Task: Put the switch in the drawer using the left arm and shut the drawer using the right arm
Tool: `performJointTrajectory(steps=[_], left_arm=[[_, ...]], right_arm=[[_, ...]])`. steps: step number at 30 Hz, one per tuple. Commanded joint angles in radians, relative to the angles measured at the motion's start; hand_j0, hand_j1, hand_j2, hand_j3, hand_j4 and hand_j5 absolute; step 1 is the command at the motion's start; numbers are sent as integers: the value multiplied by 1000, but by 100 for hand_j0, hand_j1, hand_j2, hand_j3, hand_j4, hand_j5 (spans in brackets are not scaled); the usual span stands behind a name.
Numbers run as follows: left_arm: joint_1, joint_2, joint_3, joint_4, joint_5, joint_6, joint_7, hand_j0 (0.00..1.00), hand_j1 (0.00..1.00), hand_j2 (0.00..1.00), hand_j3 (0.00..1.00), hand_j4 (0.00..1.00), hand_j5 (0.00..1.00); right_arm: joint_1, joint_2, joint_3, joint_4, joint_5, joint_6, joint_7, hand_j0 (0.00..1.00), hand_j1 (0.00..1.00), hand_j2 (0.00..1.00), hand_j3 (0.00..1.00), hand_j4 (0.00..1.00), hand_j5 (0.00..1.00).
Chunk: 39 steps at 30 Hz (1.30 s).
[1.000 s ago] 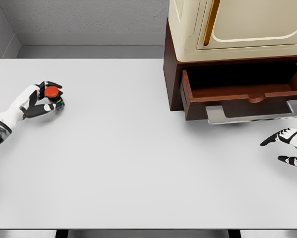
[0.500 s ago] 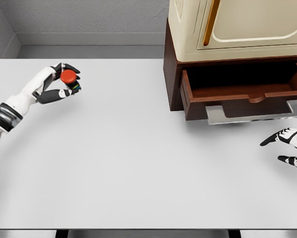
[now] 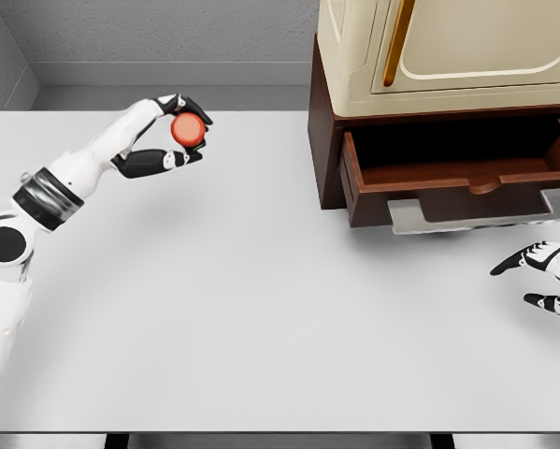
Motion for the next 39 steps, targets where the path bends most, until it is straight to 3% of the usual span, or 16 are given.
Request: performJointTrajectory(steps=[1, 8, 11, 17, 30, 39], left_arm=[[0, -27, -2, -55, -30, 1, 2, 43, 43, 43, 43, 43, 43], [3, -103, -9, -125, -167, 0, 2, 43, 43, 43, 43, 43, 43], [6, -109, -23, -163, -177, 0, 2, 43, 43, 43, 43, 43, 43], [14, -166, -34, -229, -276, -2, 2, 43, 43, 43, 43, 43, 43], [-11, -257, -52, -229, -398, -91, 2, 43, 43, 43, 43, 43, 43], [-44, -327, -112, -229, -472, -91, 2, 42, 42, 42, 42, 42, 42]], right_arm=[[0, -2, 0, -2, -7, 1, 0, 68, 68, 68, 68, 68, 68], [0, -2, 0, -3, -7, 1, 0, 68, 68, 68, 68, 68, 68], [0, -2, 0, -5, -7, 1, 0, 68, 68, 68, 68, 68, 68], [0, -2, 0, -3, -7, 1, 0, 67, 67, 67, 67, 67, 67], [0, -2, 0, -3, -7, 1, 0, 67, 67, 67, 67, 67, 67], [0, -3, 0, -3, -7, 1, 0, 67, 67, 67, 67, 67, 67]])
